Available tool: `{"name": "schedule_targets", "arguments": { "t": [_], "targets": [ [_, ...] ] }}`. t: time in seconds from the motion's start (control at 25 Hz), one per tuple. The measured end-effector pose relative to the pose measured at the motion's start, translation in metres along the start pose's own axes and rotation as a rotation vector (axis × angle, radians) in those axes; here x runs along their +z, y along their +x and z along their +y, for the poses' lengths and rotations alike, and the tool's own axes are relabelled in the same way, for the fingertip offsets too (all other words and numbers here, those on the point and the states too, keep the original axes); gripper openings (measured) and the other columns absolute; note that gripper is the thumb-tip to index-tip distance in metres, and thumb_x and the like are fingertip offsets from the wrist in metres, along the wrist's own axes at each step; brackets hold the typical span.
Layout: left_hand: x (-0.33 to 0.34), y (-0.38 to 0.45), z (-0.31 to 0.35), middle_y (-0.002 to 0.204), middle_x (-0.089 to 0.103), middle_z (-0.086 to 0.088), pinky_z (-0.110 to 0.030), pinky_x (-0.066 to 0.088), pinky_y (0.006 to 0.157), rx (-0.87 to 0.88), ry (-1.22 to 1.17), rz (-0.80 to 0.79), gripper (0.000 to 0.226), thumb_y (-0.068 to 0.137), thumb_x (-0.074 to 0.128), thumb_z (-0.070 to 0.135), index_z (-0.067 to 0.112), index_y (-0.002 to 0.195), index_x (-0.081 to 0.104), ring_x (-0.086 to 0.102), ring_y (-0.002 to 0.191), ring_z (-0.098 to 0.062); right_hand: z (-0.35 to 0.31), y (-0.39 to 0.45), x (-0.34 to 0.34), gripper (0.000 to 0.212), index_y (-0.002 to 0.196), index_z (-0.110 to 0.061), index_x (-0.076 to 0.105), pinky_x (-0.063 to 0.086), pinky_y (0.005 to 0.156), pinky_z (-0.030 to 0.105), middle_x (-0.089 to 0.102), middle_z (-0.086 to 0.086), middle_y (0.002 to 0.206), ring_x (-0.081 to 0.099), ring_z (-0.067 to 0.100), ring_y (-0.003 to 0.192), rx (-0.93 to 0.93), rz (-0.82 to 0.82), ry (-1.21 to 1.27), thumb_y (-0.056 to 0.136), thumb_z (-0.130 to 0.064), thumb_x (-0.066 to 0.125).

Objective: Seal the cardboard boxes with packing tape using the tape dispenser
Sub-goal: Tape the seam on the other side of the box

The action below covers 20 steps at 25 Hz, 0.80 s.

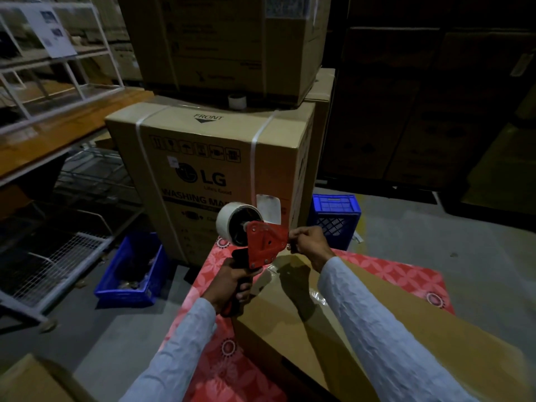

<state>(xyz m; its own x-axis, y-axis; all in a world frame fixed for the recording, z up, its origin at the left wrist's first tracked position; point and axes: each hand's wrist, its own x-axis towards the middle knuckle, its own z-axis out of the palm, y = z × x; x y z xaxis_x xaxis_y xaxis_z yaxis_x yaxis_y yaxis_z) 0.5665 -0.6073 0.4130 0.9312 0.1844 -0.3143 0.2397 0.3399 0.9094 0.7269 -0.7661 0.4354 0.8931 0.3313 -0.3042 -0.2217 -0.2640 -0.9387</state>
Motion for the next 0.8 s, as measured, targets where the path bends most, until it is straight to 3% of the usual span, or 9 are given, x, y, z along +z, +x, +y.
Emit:
{"name": "schedule_targets", "arguments": {
  "t": [0.08,0.24,0.32,0.48,0.6,0.68,0.8],
  "targets": [
    [0.002,-0.002,0.001,0.049,0.030,-0.002,-0.019,0.023,0.042,0.023,0.116,0.052,0.005,0.088,0.061,0.000,0.003,0.086,0.058,0.024,0.037,-0.011,-0.006,0.012,0.002,0.019,0.092,0.005,0.073,0.049,0.055,0.021,0.069,0.014,0.086,0.064,0.019,0.074,-0.100,0.037,-0.187,0.096,0.008,0.055],
    [0.003,-0.003,0.004,0.050,0.037,-0.004,-0.021,0.025,0.042,0.066,0.322,0.084,0.013,0.089,0.059,-0.006,0.006,0.085,0.058,0.027,0.040,-0.014,-0.010,0.031,0.004,0.006,0.094,-0.003,0.073,0.047,0.060,0.018,0.069,0.004,0.087,0.066,0.016,0.078,-0.261,0.041,-0.486,0.091,0.001,0.070],
    [0.000,-0.007,0.001,0.051,0.040,-0.006,-0.022,0.027,0.043,0.070,0.389,0.113,0.022,0.089,0.059,-0.007,0.008,0.074,0.058,0.030,0.040,-0.015,-0.005,0.046,0.000,0.004,0.093,-0.005,0.074,0.053,0.067,0.026,0.071,0.004,0.087,0.069,0.018,0.083,-0.317,0.075,-0.574,0.089,-0.004,0.075],
    [-0.007,-0.013,-0.008,0.049,0.041,-0.005,-0.021,0.026,0.044,0.071,0.489,0.142,0.014,0.086,0.065,-0.005,-0.001,0.074,0.058,0.032,0.039,-0.015,0.005,0.075,-0.009,0.004,0.092,-0.007,0.075,0.061,0.076,0.038,0.071,0.004,0.086,0.070,0.021,0.082,-0.273,0.181,-0.558,0.089,-0.009,0.077],
    [-0.002,-0.013,-0.010,0.045,0.038,-0.002,-0.021,0.024,0.044,0.006,0.385,0.170,0.017,0.085,0.059,-0.009,0.001,0.072,0.055,0.030,0.037,-0.015,0.016,0.081,-0.003,0.002,0.092,-0.006,0.074,0.057,0.078,0.032,0.068,0.001,0.086,0.065,0.014,0.080,-0.256,0.179,-0.549,0.091,-0.005,0.074],
    [0.001,-0.013,-0.012,0.047,0.038,-0.004,-0.024,0.020,0.046,-0.028,0.328,0.177,0.009,0.085,0.058,-0.004,-0.005,0.077,0.060,0.028,0.041,-0.015,0.021,0.085,0.002,0.001,0.092,-0.006,0.074,0.053,0.075,0.029,0.069,0.001,0.086,0.065,0.013,0.080,-0.270,0.168,-0.550,0.091,-0.005,0.074],
    [0.001,-0.013,-0.017,0.050,0.037,-0.004,-0.025,0.019,0.047,-0.080,0.310,0.194,0.013,0.090,0.059,0.003,-0.009,0.089,0.064,0.026,0.041,-0.015,0.027,0.093,0.005,0.003,0.090,-0.009,0.074,0.052,0.076,0.029,0.071,0.003,0.089,0.066,0.014,0.083,-0.281,0.158,-0.539,0.092,-0.007,0.073]
  ]
}}
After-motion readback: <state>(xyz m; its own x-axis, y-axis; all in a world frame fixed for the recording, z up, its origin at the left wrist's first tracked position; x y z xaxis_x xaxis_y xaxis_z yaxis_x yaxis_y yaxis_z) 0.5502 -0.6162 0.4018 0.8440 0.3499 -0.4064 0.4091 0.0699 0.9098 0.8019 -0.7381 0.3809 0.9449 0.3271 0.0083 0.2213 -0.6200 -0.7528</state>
